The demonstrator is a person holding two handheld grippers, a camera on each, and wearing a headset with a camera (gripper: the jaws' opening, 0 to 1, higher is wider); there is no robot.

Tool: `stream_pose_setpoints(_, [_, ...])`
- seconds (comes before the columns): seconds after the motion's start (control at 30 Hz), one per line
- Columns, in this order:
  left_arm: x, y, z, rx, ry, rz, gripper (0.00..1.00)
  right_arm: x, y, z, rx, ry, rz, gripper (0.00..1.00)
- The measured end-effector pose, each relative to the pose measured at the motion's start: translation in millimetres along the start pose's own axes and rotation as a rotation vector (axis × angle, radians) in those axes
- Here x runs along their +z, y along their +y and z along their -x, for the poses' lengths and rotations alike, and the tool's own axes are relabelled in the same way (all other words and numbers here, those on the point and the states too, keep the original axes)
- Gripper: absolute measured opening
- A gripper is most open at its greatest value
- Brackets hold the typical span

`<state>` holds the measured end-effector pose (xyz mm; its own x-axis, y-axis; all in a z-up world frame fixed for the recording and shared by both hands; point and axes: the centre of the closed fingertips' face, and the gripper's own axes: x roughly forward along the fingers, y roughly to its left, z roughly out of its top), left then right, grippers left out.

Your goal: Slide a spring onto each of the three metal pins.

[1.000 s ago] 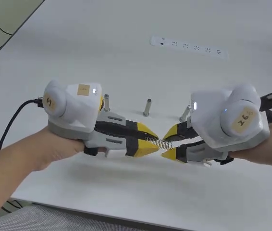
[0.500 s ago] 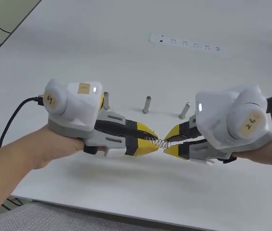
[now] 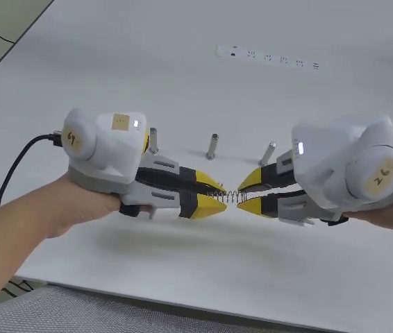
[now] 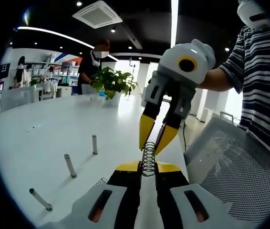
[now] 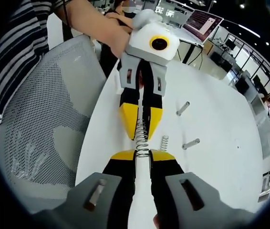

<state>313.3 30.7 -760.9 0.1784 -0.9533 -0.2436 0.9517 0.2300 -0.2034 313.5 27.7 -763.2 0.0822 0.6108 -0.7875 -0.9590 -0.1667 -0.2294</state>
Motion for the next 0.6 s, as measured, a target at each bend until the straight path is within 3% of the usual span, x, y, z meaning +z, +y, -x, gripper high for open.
stream_pose_setpoints(0.33, [-6.9,-2.0,-1.0,-0.007,0.023,-0.013,0.08,9.3,1.5,3.2,0.012,-0.035,0.020,0.12])
stream_pose_setpoints(0.6, [-5.3,1.2,2.9,-0.002,0.025,-0.012,0.08,21.6,-1.4,5.6,0.005,-0.110,-0.020,0.12])
